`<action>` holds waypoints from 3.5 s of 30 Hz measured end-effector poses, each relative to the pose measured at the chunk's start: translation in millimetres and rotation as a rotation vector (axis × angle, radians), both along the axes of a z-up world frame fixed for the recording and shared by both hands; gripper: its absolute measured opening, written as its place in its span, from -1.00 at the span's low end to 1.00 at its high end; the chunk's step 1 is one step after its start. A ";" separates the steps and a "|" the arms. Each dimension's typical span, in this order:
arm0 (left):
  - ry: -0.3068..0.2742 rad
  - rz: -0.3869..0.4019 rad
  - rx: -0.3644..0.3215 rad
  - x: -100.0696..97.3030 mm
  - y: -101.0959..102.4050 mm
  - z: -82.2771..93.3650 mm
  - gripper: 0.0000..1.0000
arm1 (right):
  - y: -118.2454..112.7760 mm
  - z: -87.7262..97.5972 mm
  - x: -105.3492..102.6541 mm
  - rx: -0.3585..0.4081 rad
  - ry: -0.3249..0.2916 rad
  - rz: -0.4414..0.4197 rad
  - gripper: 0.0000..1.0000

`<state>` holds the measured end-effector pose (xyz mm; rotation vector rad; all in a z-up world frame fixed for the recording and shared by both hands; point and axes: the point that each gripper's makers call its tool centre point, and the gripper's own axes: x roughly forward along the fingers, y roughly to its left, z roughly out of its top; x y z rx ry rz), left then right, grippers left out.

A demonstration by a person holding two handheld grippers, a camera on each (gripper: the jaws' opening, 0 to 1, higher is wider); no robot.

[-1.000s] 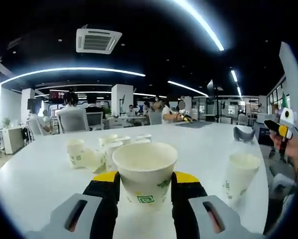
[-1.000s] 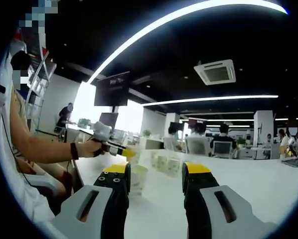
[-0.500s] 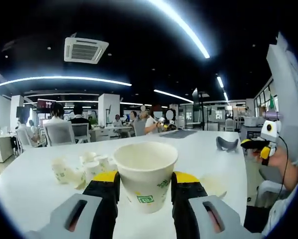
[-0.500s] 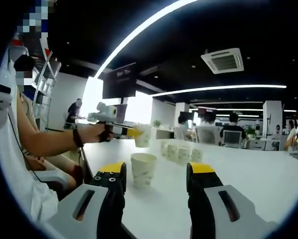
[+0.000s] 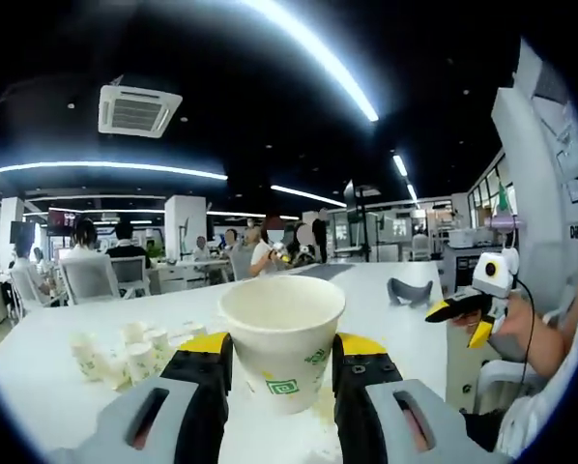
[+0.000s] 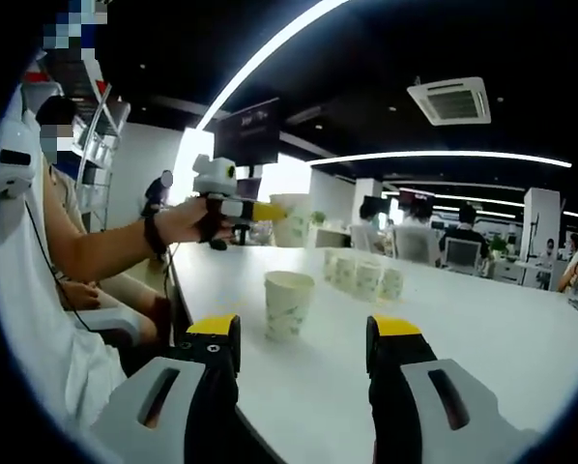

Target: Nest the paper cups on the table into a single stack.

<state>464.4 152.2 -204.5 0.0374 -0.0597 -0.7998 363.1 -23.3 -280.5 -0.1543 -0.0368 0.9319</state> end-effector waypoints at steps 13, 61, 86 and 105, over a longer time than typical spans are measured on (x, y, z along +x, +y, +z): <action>0.027 -0.068 0.012 -14.2 -31.0 -11.5 -0.13 | -13.9 3.0 2.5 0.010 -0.008 -0.027 0.10; 0.044 -0.031 0.055 -15.2 -42.7 -56.5 0.04 | -21.5 12.3 1.6 -0.011 -0.055 -0.062 0.08; 0.149 0.013 0.055 -5.6 -45.9 -89.8 0.05 | -27.6 16.4 3.0 -0.007 -0.074 -0.079 0.07; 0.137 0.042 0.031 -22.6 -21.7 -90.1 0.28 | -28.8 6.6 6.2 0.006 -0.064 -0.084 0.05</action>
